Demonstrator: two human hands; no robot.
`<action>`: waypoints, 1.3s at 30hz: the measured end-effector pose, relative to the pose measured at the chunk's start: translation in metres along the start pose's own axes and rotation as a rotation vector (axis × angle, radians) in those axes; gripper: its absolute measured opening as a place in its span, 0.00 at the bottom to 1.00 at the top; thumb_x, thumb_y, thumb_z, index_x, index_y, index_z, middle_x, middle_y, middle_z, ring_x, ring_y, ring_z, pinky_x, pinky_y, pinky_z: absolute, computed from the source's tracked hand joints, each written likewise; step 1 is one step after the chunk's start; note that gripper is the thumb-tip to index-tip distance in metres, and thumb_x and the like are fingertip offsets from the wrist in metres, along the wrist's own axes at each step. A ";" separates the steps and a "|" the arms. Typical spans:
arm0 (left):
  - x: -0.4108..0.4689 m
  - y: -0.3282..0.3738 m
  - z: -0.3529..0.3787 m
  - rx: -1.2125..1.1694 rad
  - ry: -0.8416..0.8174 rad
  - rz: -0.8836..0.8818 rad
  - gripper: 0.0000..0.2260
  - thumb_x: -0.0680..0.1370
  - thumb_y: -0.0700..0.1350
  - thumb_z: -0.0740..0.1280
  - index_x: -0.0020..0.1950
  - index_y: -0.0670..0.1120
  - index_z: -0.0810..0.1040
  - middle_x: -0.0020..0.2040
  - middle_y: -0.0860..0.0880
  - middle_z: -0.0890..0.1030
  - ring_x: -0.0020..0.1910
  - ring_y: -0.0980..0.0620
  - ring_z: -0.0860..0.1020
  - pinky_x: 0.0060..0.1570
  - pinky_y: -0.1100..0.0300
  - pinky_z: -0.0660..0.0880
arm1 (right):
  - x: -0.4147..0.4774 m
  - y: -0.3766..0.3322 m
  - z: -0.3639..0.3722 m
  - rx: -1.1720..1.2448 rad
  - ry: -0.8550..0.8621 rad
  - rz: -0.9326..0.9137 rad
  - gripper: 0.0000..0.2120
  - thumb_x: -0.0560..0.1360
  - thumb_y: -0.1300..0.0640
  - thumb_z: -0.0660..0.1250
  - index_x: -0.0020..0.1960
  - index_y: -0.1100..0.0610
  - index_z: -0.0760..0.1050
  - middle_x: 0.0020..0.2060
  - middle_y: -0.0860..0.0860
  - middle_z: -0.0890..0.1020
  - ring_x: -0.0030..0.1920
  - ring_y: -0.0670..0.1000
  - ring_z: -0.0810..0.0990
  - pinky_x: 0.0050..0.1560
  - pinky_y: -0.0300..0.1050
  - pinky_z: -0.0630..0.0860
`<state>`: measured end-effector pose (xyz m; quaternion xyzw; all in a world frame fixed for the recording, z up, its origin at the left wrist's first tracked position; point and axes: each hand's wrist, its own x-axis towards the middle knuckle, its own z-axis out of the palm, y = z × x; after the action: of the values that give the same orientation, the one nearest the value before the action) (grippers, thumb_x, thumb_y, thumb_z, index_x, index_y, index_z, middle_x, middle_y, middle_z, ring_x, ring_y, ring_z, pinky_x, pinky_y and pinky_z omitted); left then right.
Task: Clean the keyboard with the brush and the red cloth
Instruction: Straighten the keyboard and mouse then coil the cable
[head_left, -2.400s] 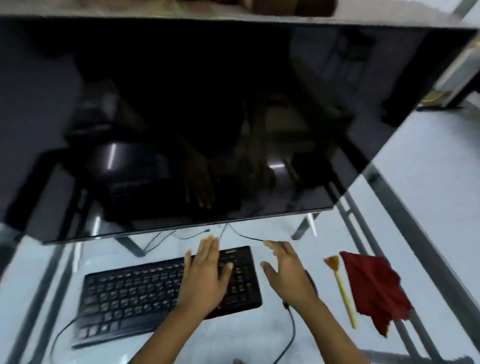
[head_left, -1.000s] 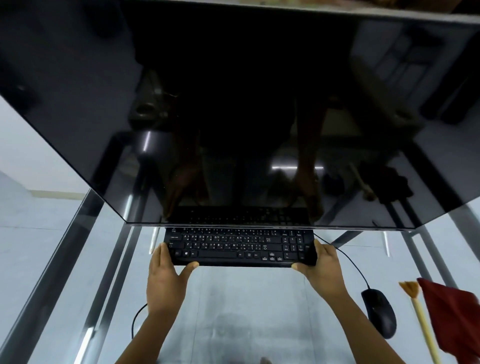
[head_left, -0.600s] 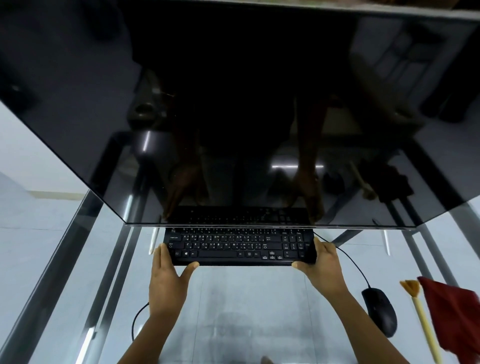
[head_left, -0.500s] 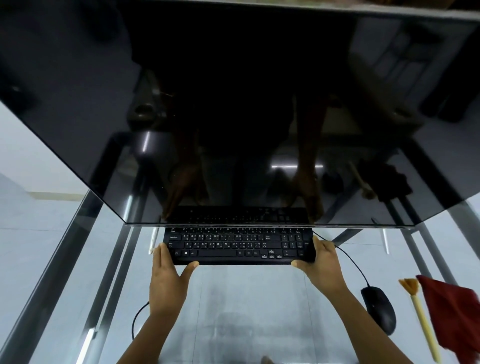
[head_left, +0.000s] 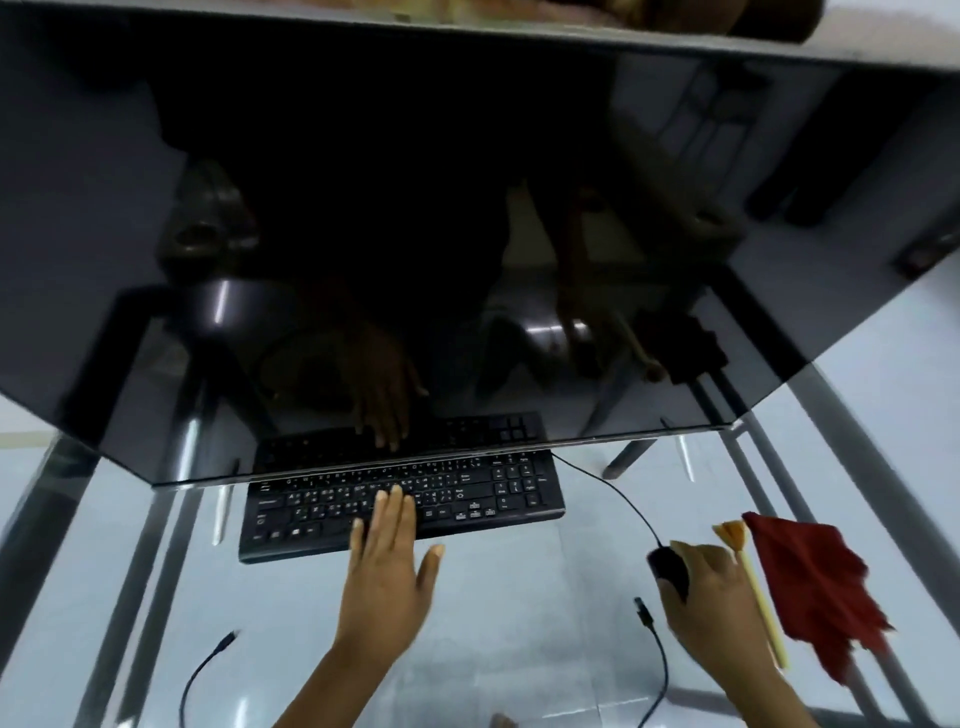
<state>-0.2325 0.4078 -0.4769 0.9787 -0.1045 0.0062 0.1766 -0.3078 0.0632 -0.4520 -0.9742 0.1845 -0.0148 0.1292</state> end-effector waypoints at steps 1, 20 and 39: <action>0.005 0.011 0.003 0.017 -0.026 0.048 0.32 0.81 0.61 0.46 0.75 0.40 0.62 0.77 0.47 0.57 0.77 0.51 0.49 0.74 0.54 0.42 | -0.008 0.004 0.003 0.000 -0.009 -0.030 0.19 0.67 0.61 0.74 0.58 0.58 0.77 0.47 0.60 0.77 0.44 0.64 0.78 0.43 0.55 0.78; 0.035 0.094 0.045 0.135 -0.118 0.246 0.30 0.81 0.60 0.47 0.75 0.41 0.64 0.77 0.46 0.58 0.77 0.50 0.50 0.73 0.51 0.43 | 0.097 0.002 -0.013 0.092 0.004 -0.005 0.22 0.77 0.61 0.65 0.71 0.59 0.68 0.67 0.57 0.69 0.64 0.59 0.69 0.66 0.50 0.69; 0.042 0.108 0.051 0.138 -0.133 0.229 0.30 0.81 0.59 0.48 0.75 0.41 0.62 0.78 0.45 0.57 0.77 0.49 0.51 0.73 0.49 0.46 | 0.106 0.016 -0.012 0.111 -0.030 0.000 0.25 0.78 0.62 0.63 0.74 0.58 0.63 0.73 0.54 0.64 0.70 0.57 0.66 0.66 0.49 0.71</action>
<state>-0.2151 0.2826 -0.4855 0.9685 -0.2261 -0.0313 0.0999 -0.2156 0.0071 -0.4461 -0.9656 0.1816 -0.0105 0.1858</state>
